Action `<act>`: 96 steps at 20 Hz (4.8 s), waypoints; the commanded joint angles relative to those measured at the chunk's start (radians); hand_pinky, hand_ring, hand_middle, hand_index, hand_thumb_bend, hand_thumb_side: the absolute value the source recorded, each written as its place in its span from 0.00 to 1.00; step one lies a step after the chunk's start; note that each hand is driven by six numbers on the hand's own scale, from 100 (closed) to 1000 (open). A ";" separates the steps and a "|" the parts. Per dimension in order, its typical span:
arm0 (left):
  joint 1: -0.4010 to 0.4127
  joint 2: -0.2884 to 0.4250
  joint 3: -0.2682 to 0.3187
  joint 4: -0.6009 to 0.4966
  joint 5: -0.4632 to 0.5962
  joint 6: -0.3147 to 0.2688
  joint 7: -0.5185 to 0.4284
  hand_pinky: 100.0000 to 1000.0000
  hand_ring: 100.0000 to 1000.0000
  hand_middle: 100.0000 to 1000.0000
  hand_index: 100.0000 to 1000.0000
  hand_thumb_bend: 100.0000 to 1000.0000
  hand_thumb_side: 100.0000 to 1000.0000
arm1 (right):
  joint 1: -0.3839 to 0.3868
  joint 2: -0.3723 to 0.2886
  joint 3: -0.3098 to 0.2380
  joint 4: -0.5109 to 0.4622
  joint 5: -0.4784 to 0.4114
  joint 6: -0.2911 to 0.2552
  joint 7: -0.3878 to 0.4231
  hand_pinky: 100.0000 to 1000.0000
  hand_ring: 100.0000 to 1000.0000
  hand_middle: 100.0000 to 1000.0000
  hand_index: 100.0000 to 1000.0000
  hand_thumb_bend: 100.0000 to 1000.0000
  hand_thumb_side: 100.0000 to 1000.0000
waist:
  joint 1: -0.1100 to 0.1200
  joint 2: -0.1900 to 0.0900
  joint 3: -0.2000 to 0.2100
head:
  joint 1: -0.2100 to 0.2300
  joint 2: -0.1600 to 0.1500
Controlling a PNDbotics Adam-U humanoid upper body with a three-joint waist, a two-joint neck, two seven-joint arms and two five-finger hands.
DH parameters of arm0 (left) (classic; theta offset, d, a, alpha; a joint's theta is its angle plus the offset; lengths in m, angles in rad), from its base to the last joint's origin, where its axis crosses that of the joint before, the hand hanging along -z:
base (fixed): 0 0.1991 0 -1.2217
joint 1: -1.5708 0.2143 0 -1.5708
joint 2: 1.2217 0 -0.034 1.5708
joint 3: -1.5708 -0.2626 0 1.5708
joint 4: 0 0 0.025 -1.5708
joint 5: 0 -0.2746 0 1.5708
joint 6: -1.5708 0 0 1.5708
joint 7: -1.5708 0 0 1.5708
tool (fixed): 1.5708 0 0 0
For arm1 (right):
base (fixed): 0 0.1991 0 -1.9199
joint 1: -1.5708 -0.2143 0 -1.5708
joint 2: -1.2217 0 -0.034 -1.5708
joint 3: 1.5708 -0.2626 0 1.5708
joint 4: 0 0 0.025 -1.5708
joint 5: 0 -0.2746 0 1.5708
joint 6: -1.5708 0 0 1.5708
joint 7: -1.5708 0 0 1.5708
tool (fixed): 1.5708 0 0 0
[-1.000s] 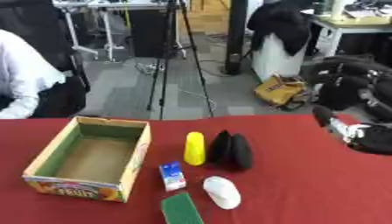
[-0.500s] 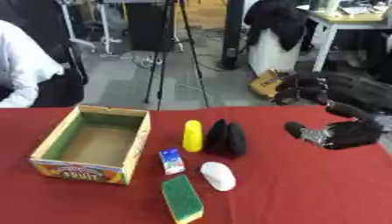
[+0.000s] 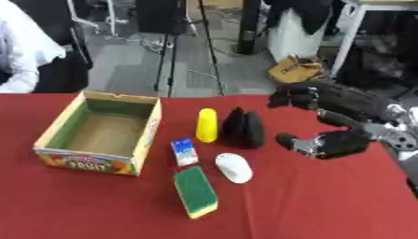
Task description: Pick up objects on the table and place them in the box.
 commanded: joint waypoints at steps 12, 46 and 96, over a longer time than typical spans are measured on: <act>0.001 0.029 0.001 -0.018 0.003 0.007 -0.017 0.90 0.84 0.79 0.80 0.00 0.70 | 0.019 0.125 -0.019 -0.039 0.208 0.039 -0.084 0.98 1.00 0.88 0.96 0.41 1.00 | -0.035 0.008 -0.008 | -0.016 -0.069; 0.025 -0.017 0.009 -0.018 0.001 0.034 -0.028 0.91 0.81 0.76 0.77 0.00 0.69 | 0.094 0.506 -0.096 0.117 0.546 0.296 -0.304 0.89 0.94 0.86 0.98 0.41 1.00 | -0.064 0.028 -0.001 | -0.068 -0.098; 0.018 -0.069 -0.004 -0.018 0.047 0.042 -0.084 0.92 0.79 0.74 0.75 0.00 0.69 | 0.036 0.600 -0.257 0.350 0.641 0.452 -0.287 1.00 1.00 0.92 1.00 0.75 0.84 | -0.021 0.093 0.056 | -0.142 -0.158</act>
